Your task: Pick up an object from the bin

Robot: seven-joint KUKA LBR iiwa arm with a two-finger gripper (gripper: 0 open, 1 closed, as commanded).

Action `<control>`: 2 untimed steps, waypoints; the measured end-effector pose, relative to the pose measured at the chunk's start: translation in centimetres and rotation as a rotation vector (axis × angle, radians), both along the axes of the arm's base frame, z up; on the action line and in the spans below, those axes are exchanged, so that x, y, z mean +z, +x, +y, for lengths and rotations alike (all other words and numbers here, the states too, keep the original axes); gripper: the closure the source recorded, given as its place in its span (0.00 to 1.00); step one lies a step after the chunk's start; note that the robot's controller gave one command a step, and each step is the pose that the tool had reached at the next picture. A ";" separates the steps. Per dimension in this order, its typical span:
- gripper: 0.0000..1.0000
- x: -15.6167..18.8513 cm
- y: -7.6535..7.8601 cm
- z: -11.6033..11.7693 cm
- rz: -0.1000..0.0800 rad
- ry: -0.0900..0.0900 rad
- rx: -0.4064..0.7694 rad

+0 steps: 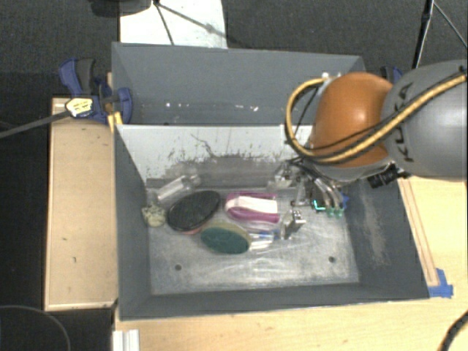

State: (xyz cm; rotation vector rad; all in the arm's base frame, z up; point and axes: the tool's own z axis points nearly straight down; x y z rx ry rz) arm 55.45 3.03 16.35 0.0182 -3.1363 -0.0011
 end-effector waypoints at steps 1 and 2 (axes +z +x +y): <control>0.00 -7.2 0.5 1.4 -0.021 0.003 -0.184; 1.00 -7.5 0.3 1.4 -0.010 0.001 -0.185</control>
Offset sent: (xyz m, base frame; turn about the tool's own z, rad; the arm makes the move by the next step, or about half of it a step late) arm 0.0007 0.0150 -0.0935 0.1960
